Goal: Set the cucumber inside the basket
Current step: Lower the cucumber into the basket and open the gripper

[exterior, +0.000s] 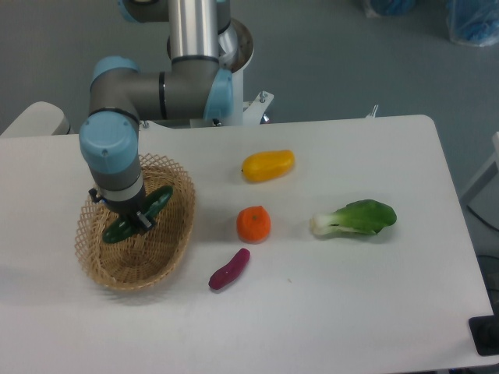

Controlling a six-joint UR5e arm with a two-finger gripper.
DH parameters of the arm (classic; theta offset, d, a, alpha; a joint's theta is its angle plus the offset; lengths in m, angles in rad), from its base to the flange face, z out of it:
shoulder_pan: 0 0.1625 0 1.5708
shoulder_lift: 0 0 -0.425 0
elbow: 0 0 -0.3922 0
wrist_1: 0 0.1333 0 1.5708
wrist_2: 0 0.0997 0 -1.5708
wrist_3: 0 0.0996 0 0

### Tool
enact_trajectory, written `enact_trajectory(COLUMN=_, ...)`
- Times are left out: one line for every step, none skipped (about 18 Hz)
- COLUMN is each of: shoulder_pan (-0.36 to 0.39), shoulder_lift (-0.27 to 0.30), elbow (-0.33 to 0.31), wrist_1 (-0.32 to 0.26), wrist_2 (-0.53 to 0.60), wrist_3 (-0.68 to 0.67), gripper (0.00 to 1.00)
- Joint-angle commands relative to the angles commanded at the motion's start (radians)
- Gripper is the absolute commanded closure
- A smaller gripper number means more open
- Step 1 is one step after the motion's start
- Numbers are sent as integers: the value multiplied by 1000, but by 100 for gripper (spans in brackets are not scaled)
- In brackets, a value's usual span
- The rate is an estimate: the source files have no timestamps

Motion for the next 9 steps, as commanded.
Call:
enact_trajectory(shoulder_pan=0, shoulder_lift=-2, elbow=-2, wrist_1=3, wrist_2=2, wrist_3=2, gripper=44)
enact_trajectory(shoulder_pan=0, shoulder_lift=-5, elbow=-11, wrist_1=6, wrist_2=3, wrist_3=6, gripper=34)
enact_trajectory(shoulder_pan=0, shoulder_lift=-3, elbow=-15, wrist_1=8, wrist_2=5, wrist_3=9, gripper=27)
enact_trajectory(shoulder_pan=0, shoulder_lift=-3, elbow=-14, wrist_1=8, wrist_2=5, wrist_3=14, gripper=15)
enact_trajectory(shoulder_pan=0, shoulder_lift=-2, elbow=-11, wrist_1=8, wrist_2=5, wrist_3=15, gripper=5)
enact_trajectory(shoulder_pan=0, shoulder_lift=0, elbow=-8, wrist_1=8, wrist_2=5, wrist_3=15, gripper=1)
enact_trajectory(shoulder_pan=1, shoulder_lift=3, elbow=-3, wrist_1=8, wrist_2=6, wrist_3=15, gripper=0)
enact_trajectory(shoulder_pan=1, shoulder_lift=5, elbow=1, wrist_1=8, wrist_2=6, wrist_3=15, gripper=0)
enact_trajectory(shoulder_pan=3, shoulder_lift=8, elbow=5, wrist_1=8, wrist_2=8, wrist_3=15, gripper=0)
